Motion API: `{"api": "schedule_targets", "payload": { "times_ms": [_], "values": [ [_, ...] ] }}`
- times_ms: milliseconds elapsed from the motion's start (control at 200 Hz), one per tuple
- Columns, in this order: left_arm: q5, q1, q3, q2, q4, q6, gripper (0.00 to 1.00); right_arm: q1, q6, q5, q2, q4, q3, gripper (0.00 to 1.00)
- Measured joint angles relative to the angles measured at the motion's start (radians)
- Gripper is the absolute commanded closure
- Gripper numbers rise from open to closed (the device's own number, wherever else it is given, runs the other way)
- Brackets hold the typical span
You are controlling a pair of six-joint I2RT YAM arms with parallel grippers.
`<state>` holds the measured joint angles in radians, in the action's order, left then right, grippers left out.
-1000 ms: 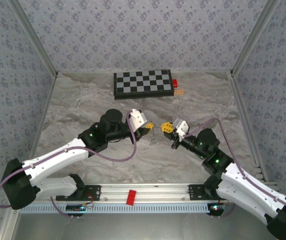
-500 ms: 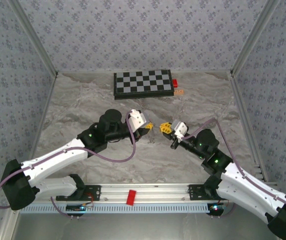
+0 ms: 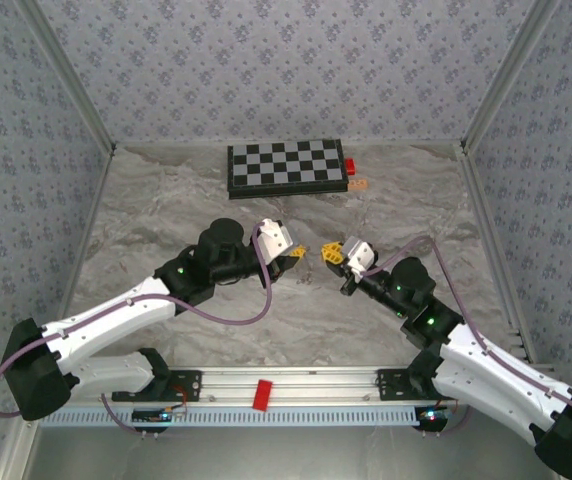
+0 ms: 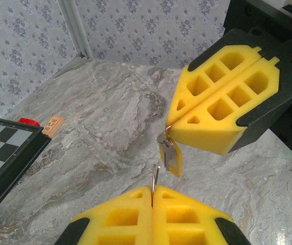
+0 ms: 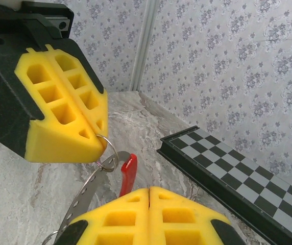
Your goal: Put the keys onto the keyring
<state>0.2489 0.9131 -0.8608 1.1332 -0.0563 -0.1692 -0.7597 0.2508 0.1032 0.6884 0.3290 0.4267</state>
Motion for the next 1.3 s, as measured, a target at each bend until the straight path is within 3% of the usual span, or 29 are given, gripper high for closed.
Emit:
{"api": "schedule_targets", "payload": {
  "times_ms": [1299],
  "values": [
    [0.014, 0.000, 0.000, 0.033, 0.000, -0.006, 1.00, -0.019, 0.076, 0.043, 0.046, 0.004, 0.004, 1.00]
  ]
}}
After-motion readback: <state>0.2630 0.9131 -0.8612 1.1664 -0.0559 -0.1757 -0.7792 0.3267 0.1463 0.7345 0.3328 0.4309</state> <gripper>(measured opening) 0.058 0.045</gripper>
